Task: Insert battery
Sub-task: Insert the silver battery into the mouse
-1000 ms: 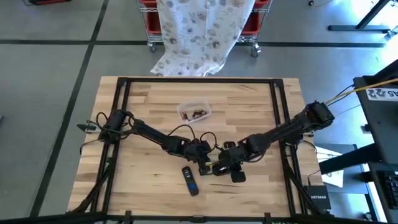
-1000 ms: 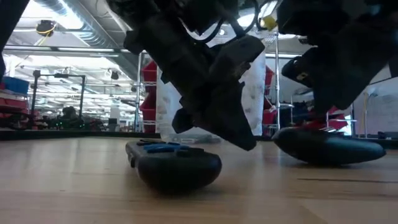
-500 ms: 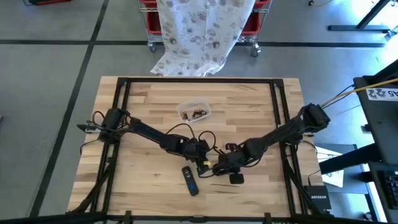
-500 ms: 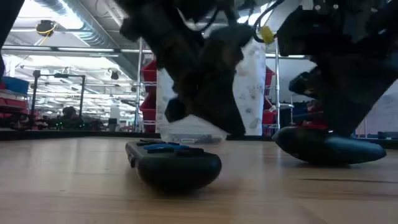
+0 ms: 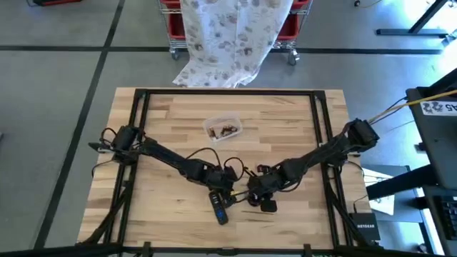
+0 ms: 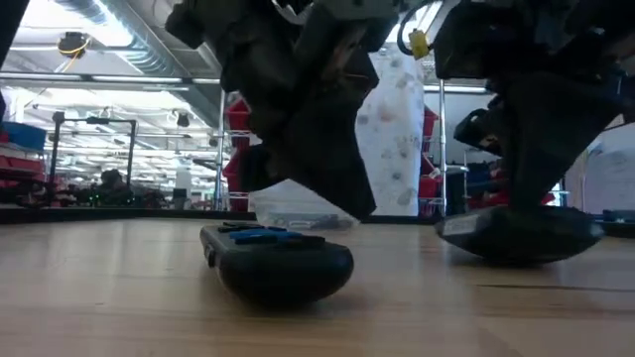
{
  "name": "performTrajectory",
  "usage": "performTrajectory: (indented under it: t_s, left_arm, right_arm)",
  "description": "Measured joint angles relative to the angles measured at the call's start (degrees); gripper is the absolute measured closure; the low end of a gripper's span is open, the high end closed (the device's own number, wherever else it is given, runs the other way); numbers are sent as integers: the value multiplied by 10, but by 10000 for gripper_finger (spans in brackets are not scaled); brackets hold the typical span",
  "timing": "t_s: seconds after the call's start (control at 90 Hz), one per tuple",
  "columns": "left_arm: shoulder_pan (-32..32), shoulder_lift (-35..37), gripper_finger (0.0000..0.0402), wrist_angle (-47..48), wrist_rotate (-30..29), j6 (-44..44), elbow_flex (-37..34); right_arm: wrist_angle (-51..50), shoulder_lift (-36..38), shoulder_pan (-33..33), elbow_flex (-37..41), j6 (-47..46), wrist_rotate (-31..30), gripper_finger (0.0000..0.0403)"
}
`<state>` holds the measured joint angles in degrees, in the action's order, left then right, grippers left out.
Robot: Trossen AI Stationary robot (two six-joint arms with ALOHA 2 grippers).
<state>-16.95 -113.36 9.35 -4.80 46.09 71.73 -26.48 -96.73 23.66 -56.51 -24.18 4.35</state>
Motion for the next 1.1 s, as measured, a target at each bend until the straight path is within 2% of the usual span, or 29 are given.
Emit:
performTrajectory:
  t_s: [0.267, 0.444, 0.633, 0.733, 0.889, 1.1]
  left_arm:
    - [0, 0, 400, 2, -6, -2, 0]
    - [4, 0, 400, 1, -13, -16, 0]
    - [20, 0, 400, -33, -16, -32, 0]
    - [29, -1, 400, -51, -14, -40, 0]
    - [49, -13, 400, -60, 18, -51, 0]
    - [56, -16, 400, -60, 42, -51, 0]
  right_arm:
    - [-34, 34, 0, 0, -56, 15, 402]
    - [-33, 49, 26, -1, -101, 31, 403]
    - [4, 41, 58, 27, -175, 15, 403]
    - [10, 41, 68, 49, -221, -15, 403]
    - [7, 40, 56, 72, -253, -40, 403]
    - [6, 40, 16, 84, -248, -59, 403]
